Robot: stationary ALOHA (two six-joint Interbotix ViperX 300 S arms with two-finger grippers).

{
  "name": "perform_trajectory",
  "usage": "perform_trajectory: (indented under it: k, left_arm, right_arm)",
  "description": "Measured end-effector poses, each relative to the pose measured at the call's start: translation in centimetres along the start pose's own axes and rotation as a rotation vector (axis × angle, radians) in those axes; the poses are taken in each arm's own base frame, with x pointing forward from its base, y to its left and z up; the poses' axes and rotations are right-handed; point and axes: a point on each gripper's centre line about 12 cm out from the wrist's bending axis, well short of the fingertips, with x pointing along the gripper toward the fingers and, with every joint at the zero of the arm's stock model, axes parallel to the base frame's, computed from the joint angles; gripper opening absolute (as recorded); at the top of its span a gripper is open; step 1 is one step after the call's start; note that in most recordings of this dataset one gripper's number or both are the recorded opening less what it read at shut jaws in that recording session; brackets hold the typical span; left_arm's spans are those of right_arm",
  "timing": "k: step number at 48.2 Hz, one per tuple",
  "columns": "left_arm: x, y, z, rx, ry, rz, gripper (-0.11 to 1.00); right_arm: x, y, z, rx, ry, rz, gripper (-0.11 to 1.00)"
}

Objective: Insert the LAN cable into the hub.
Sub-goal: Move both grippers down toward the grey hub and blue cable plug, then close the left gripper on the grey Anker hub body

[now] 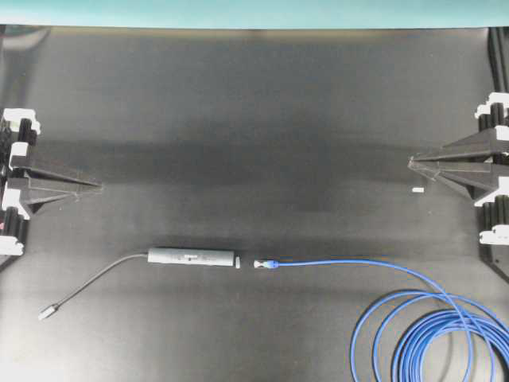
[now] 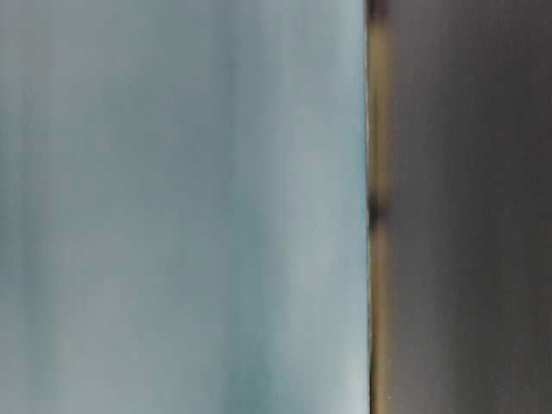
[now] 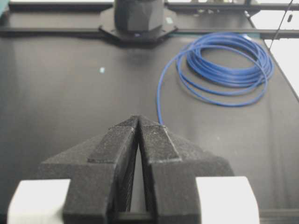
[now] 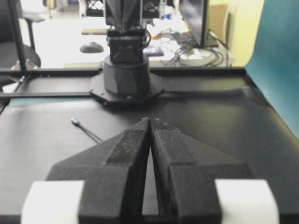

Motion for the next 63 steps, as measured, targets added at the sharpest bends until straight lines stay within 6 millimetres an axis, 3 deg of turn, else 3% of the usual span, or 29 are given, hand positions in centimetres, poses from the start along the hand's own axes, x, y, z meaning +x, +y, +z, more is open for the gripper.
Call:
perform_trajectory:
  k: [5, 15, 30, 41, 45, 50, 57, 59, 63]
  left_arm:
    - [0.4, 0.0, 0.1, -0.014, 0.060, -0.002, 0.01]
    - [2.4, -0.9, -0.4, -0.041, 0.246, -0.033, 0.01]
    - [5.8, -2.4, -2.3, -0.048, 0.406, -0.081, 0.01]
    - [7.6, -2.9, -3.4, -0.081, 0.455, -0.082, 0.01]
    - [8.3, -3.2, -4.0, -0.080, 0.468, -0.088, 0.11]
    - [9.0, -3.4, -4.8, -0.093, 0.429, -0.095, 0.40]
    - [9.0, -3.6, -6.5, -0.122, 0.316, -0.108, 0.80]
    - [8.9, -3.6, -7.2, -0.126, 0.296, -0.111, 0.83]
    - [8.5, -3.7, -9.0, -0.143, 0.283, -0.116, 0.71]
  right_arm:
    - [0.4, 0.0, -0.3, 0.007, 0.051, -0.001, 0.00]
    - [2.4, 0.1, -2.0, 0.026, 0.376, -0.002, 0.00]
    - [7.6, 3.3, -6.3, -0.001, 0.730, 0.107, 0.00]
    - [10.4, 4.2, -8.8, -0.001, 0.809, 0.115, 0.00]
    - [10.7, 4.4, -9.5, 0.016, 0.829, 0.111, 0.02]
    - [10.8, 4.4, -9.6, 0.048, 0.831, 0.097, 0.14]
    - [10.9, 4.6, -9.4, 0.063, 0.810, 0.097, 0.46]
    - [11.0, 4.7, -9.3, 0.065, 0.798, 0.100, 0.56]
    - [11.1, 5.2, -9.1, 0.061, 0.771, 0.115, 0.69]
